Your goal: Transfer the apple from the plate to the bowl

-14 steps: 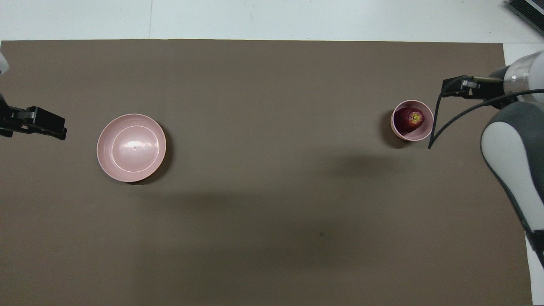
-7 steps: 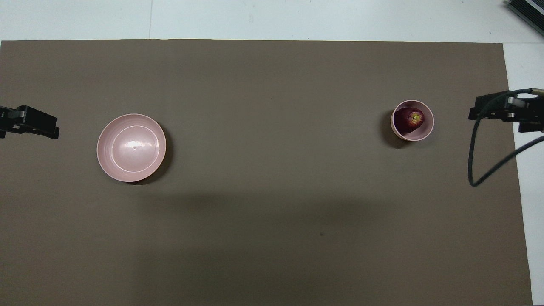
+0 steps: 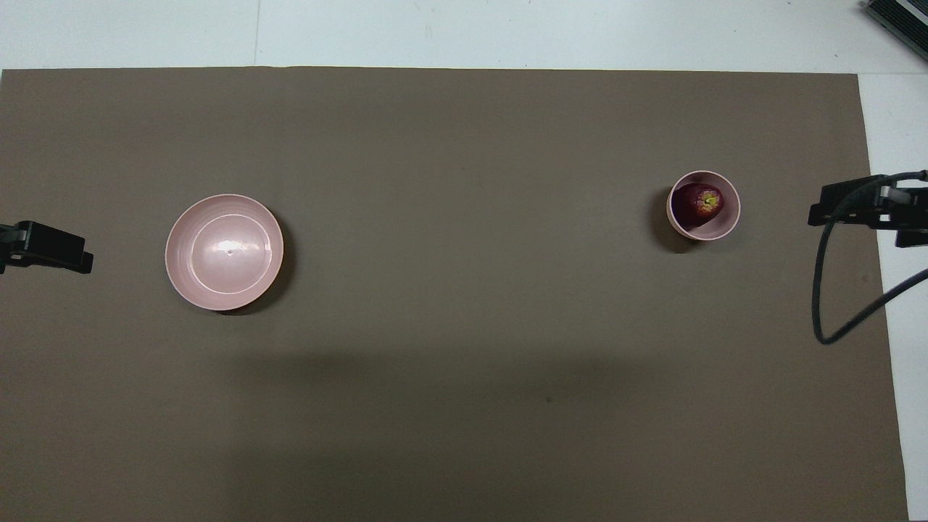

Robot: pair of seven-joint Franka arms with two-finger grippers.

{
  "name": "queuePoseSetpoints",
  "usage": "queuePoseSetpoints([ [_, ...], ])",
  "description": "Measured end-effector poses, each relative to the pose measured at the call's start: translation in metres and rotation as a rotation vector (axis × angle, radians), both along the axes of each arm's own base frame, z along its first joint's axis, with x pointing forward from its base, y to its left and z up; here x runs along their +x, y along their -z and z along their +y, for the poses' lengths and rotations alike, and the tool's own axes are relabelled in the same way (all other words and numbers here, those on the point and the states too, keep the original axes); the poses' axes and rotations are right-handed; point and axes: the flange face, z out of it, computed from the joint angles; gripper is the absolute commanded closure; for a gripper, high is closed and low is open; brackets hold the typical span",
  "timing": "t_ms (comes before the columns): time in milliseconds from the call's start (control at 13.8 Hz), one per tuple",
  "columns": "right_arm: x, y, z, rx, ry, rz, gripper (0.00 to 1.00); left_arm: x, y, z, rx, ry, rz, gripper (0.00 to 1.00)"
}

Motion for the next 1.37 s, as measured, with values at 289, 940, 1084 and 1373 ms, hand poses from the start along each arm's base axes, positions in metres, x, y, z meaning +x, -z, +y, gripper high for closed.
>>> queuePoseSetpoints([
  [289, -0.002, 0.003, 0.007, 0.0, -0.013, 0.024, 0.0, -0.009, -0.016, -0.002, 0.0, 0.01, 0.048, 0.0],
  [940, -0.008, 0.007, 0.014, -0.006, -0.086, 0.073, 0.0, 0.002, -0.022, -0.003, -0.009, 0.018, 0.024, 0.0],
  [1084, -0.008, 0.007, 0.014, -0.006, -0.094, 0.073, 0.0, 0.005, -0.024, -0.004, -0.01, 0.017, 0.0, 0.0],
  [1373, -0.008, 0.006, 0.017, -0.008, -0.119, 0.072, 0.0, 0.006, -0.024, -0.004, -0.011, 0.017, -0.008, 0.0],
])
